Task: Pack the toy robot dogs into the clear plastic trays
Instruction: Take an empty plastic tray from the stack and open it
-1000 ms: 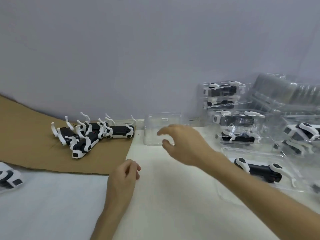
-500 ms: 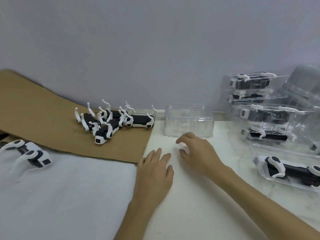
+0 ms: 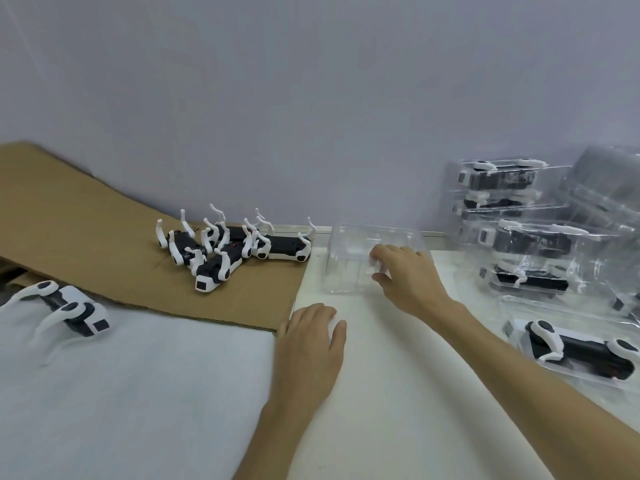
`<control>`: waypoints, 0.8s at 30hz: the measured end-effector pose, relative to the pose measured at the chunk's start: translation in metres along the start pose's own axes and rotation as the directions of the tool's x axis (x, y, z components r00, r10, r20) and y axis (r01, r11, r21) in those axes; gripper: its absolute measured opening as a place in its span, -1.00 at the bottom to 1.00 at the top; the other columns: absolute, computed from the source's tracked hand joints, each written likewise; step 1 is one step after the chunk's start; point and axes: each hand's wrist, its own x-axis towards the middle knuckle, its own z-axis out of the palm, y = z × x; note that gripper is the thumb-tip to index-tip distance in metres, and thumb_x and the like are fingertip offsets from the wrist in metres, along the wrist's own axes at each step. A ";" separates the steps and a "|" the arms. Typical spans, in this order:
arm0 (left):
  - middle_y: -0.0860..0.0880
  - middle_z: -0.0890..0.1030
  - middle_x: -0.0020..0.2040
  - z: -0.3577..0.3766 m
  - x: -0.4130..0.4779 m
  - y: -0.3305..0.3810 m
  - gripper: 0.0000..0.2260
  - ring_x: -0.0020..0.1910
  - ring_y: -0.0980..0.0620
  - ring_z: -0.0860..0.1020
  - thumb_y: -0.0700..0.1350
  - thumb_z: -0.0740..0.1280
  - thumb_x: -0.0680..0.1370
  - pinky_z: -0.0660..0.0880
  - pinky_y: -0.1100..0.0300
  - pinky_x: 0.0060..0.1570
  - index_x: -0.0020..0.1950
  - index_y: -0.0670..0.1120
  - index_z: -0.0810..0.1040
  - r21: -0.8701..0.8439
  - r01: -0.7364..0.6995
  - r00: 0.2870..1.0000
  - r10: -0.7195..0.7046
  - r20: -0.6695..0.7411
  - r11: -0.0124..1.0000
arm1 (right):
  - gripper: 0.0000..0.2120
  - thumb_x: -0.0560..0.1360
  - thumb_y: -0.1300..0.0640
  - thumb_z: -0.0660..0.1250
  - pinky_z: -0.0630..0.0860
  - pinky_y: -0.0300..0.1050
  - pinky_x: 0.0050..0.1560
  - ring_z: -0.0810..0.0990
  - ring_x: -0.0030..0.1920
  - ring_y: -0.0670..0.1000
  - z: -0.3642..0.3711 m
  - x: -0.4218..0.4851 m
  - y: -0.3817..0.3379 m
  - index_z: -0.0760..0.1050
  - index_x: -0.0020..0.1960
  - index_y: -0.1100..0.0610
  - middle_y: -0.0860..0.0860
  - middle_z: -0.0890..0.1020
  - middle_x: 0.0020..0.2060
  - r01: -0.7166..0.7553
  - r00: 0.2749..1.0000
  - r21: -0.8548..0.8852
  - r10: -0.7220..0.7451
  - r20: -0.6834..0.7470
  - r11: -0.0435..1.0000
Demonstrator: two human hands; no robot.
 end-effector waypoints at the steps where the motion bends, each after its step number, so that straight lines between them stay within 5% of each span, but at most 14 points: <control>1: 0.20 0.48 0.36 0.000 0.001 0.000 -0.71 0.42 0.18 0.34 0.10 0.14 0.68 0.13 0.23 0.37 0.31 0.07 0.52 -0.031 0.026 1.000 -0.026 -0.010 0.999 | -0.79 0.58 0.13 0.37 0.28 -0.07 -0.03 0.56 0.05 0.08 -0.003 -0.008 -0.002 0.47 0.20 0.04 -0.06 0.63 0.03 0.014 0.999 0.053 -0.011 -0.049 0.999; 4: 0.25 0.51 0.29 -0.001 0.001 0.008 -0.72 0.37 0.19 0.38 0.15 0.16 0.66 0.17 0.23 0.35 0.25 0.09 0.55 -0.079 0.061 0.998 -0.060 0.017 0.995 | -0.81 0.59 0.08 0.37 0.44 -0.23 -0.13 0.57 -0.07 -0.13 -0.024 -0.029 -0.015 0.45 0.16 -0.05 -0.19 0.60 -0.07 -0.022 0.974 0.384 0.107 -0.202 0.923; 6: 0.24 0.60 0.16 -0.007 -0.001 0.021 -0.74 0.24 0.21 0.48 0.16 0.16 0.66 0.32 0.21 0.28 0.15 0.12 0.59 -0.271 0.080 0.997 -0.080 0.012 0.959 | -0.86 0.59 0.09 0.38 0.49 -0.32 -0.13 0.60 -0.09 -0.14 -0.043 -0.041 -0.024 0.46 0.09 -0.07 -0.19 0.61 -0.14 -0.016 0.949 0.660 0.220 -0.227 0.751; 8: 0.21 0.64 -0.04 -0.016 -0.006 0.037 -0.72 0.04 0.24 0.56 0.13 0.12 0.64 0.43 0.33 0.02 -0.01 0.11 0.61 -0.592 0.092 0.987 -0.151 -0.051 0.801 | -0.92 0.60 0.13 0.37 0.61 -0.15 -0.09 0.65 -0.10 -0.05 -0.055 -0.060 -0.029 0.51 0.07 0.01 -0.10 0.64 -0.13 -0.004 0.944 0.847 0.280 -0.172 0.532; 11: 0.05 0.62 -0.21 -0.033 -0.013 0.052 -0.71 -0.20 0.17 0.55 0.10 0.13 0.58 0.41 0.37 -0.20 -0.12 0.07 0.62 -0.784 -0.065 0.971 -0.143 -0.194 0.618 | -0.81 0.56 0.07 0.35 0.64 -0.07 -0.15 0.69 -0.09 0.07 -0.059 -0.096 -0.032 0.54 0.15 0.09 0.05 0.65 -0.13 -0.011 0.962 0.963 0.264 -0.063 0.271; 16: -0.04 0.56 -0.38 -0.041 -0.028 0.077 -0.77 -0.41 0.05 0.50 0.07 0.28 0.58 0.47 0.23 -0.36 -0.08 -0.01 0.67 -0.877 -0.108 0.994 0.053 -0.094 0.468 | -0.65 0.53 0.00 0.29 0.65 -0.03 -0.07 0.68 -0.07 0.08 -0.048 -0.127 -0.042 0.47 0.30 0.01 0.04 0.67 -0.09 -0.062 0.977 0.967 0.214 0.007 0.249; 20: 0.03 0.57 -0.39 -0.040 -0.029 0.079 -0.77 -0.46 0.00 0.51 -0.03 0.27 0.59 0.52 0.22 -0.37 -0.03 -0.05 0.72 -0.895 -0.077 0.997 0.039 -0.067 0.440 | -0.72 0.58 -0.04 0.28 0.60 -0.13 -0.10 0.67 -0.08 0.08 -0.048 -0.130 -0.049 0.45 0.27 -0.07 -0.06 0.67 -0.10 -0.057 0.976 0.961 0.219 -0.004 0.272; 24: -0.13 0.57 -0.37 -0.046 -0.024 0.073 -0.73 -0.41 -0.08 0.54 0.00 0.28 0.56 0.53 0.15 -0.34 0.00 -0.08 0.74 -0.934 0.051 0.995 0.064 0.078 0.353 | -0.67 0.52 -0.05 0.35 0.58 -0.12 -0.07 0.66 -0.08 0.01 -0.049 -0.131 -0.048 0.44 0.27 -0.09 -0.08 0.67 -0.05 -0.082 0.977 0.959 0.211 0.024 0.271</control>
